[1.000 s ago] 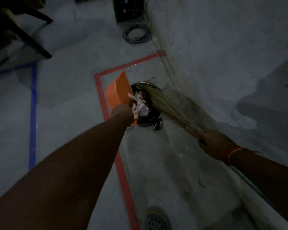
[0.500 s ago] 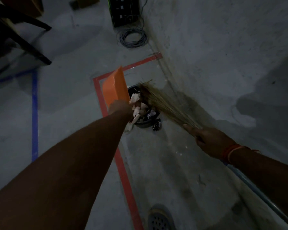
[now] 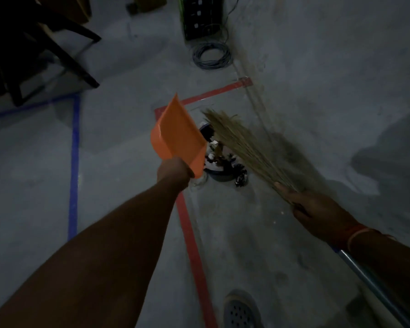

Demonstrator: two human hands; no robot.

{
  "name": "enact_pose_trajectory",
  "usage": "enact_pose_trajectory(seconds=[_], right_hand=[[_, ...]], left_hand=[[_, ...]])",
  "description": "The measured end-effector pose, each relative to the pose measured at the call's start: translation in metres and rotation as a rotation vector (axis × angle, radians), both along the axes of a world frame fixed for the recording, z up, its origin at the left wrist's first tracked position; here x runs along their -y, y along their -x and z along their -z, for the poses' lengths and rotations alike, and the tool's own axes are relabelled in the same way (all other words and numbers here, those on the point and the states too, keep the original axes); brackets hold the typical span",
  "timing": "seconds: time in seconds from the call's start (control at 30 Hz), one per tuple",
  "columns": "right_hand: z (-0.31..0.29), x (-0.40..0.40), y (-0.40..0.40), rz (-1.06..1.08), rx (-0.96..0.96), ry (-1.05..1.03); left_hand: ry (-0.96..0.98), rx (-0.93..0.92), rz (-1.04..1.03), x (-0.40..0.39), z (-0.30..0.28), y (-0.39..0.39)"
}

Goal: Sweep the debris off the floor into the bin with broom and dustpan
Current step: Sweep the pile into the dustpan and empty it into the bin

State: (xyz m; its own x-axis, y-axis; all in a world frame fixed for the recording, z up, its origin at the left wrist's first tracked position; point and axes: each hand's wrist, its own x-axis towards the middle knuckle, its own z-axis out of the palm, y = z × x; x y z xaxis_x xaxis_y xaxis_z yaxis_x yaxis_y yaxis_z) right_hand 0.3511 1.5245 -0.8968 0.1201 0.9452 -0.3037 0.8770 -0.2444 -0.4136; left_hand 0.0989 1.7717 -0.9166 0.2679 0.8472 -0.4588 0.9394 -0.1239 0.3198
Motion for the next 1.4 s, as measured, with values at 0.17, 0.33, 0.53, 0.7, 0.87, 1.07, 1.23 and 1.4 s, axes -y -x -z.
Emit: enact_pose_trajectory(seconds=[0.17, 0.33, 0.53, 0.7, 0.87, 1.07, 1.23, 1.4], right_hand=[[0.013, -0.012, 0.055, -0.053, -0.146, -0.027], [0.041, -0.029, 0.132, -0.164, -0.163, 0.034], [0.064, -0.045, 0.238, -0.281, -0.110, 0.104], [0.073, -0.065, 0.344, -0.404, -0.086, 0.105], [0.071, -0.085, 0.466, -0.558, -0.026, 0.164], [0.085, -0.080, 0.612, -0.708, -0.020, 0.298], [0.102, -0.061, 0.730, -0.747, -0.081, 0.398], [0.143, -0.057, 0.838, -0.711, -0.094, 0.452]], left_hand=[[0.076, 0.140, -0.272, 0.029, 0.018, 0.108], [0.103, 0.263, -0.456, 0.059, 0.029, 0.218], [0.134, 0.391, -0.648, 0.103, 0.032, 0.338], [0.141, 0.439, -0.812, 0.143, 0.037, 0.444], [0.100, 0.416, -0.930, 0.182, 0.042, 0.559], [0.101, 0.407, -1.103, 0.250, 0.056, 0.688], [0.100, 0.478, -1.271, 0.320, 0.075, 0.781], [0.092, 0.485, -1.384, 0.387, 0.100, 0.866]])
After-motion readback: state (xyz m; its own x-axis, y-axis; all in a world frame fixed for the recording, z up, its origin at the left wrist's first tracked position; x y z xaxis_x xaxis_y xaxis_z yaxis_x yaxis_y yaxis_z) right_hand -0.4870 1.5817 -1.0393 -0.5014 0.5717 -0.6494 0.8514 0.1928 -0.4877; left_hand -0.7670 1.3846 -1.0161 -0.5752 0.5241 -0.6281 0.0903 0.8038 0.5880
